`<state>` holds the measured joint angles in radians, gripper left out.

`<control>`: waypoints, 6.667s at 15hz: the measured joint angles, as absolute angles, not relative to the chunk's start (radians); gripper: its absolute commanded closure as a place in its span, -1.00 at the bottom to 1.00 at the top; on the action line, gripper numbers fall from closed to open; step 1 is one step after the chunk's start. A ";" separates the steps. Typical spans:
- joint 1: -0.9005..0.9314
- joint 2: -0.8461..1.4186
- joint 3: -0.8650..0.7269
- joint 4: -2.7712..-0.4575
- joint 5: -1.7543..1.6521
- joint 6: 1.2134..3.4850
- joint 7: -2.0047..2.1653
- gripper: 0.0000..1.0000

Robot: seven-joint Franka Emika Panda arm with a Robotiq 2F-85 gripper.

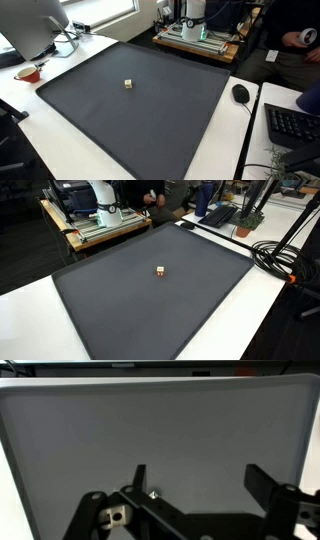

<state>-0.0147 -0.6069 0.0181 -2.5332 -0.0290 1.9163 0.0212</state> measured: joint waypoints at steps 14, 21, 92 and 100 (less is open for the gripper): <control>-0.015 -0.607 0.018 -2.533 -0.029 1.916 0.021 -1.00; -0.015 -0.607 0.018 -2.533 -0.029 1.916 0.021 -1.00; -0.071 0.444 -0.107 -2.198 0.895 2.719 -1.859 -1.00; -0.079 0.510 -0.063 -2.145 0.993 2.720 -1.859 -0.34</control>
